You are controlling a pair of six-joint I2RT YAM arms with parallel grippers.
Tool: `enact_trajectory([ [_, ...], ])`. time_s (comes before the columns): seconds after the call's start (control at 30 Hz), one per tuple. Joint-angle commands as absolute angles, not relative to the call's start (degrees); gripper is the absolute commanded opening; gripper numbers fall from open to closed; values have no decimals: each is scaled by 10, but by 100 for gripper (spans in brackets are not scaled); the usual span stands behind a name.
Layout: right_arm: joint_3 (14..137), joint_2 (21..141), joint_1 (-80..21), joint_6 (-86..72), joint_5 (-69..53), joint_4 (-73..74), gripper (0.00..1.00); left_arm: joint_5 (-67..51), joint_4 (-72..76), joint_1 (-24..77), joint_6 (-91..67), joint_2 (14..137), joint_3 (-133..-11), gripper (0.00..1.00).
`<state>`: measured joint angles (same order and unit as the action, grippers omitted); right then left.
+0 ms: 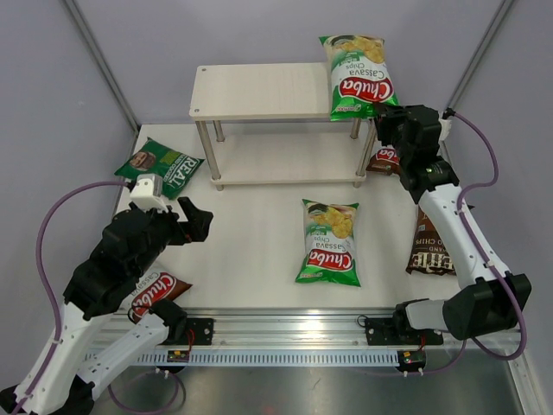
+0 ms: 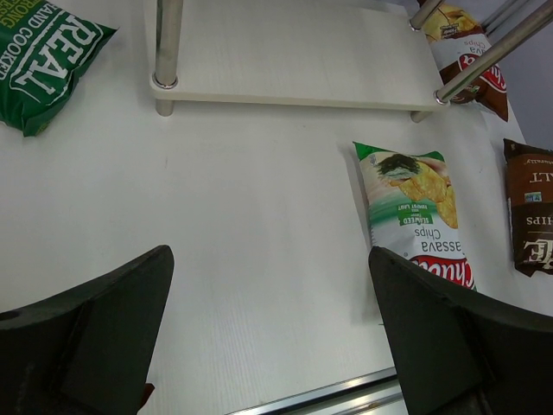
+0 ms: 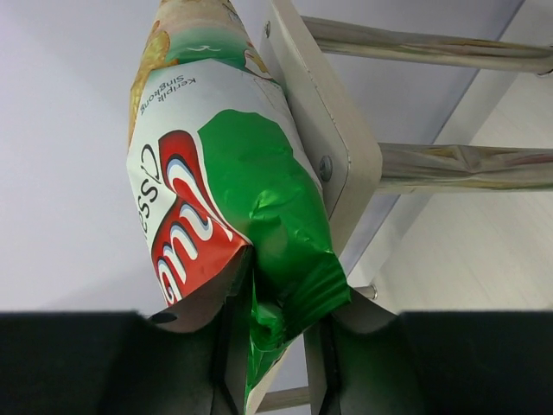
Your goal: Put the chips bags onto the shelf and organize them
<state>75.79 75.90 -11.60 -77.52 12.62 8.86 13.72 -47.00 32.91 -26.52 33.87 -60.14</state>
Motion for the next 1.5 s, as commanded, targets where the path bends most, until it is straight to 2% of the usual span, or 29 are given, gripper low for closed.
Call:
enact_trajectory([
  [0.0,777,774,-130,-786,184,105,32,134,-453,330,-263,334,-596,99],
  [0.1,787,784,-142,-783,191,109,33,130,-450,330,-264,335,-592,99],
  [0.2,797,787,-152,-774,192,105,38,127,-451,330,-264,335,-589,99],
  [0.33,799,780,-158,-765,194,105,64,127,-452,330,-263,332,-587,99],
  [0.43,788,759,-161,-762,193,102,78,123,-449,330,-266,335,-584,99],
  [0.47,786,747,-161,-761,197,102,87,122,-448,330,-266,335,-584,99],
  [0.57,773,716,-161,-745,203,108,99,109,-442,330,-270,342,-582,99],
  [0.73,754,653,-161,-653,181,93,100,44,-399,330,-278,355,-555,99],
  [0.9,689,558,-161,-527,115,172,100,-85,-248,335,-338,421,-485,99],
  [0.97,640,473,-161,-484,65,188,99,-105,-163,354,-363,452,-451,99],
  [1.0,593,414,-161,-439,42,193,99,-112,-136,365,-370,491,-444,99],
  [1.13,530,305,-160,-369,-80,285,99,-135,14,413,-397,612,-434,99],
  [1.33,524,223,-161,-320,-224,409,99,-179,169,413,-426,797,-447,99],
  [1.47,527,196,-160,-311,-258,439,99,-188,217,412,-440,894,-478,99],
])
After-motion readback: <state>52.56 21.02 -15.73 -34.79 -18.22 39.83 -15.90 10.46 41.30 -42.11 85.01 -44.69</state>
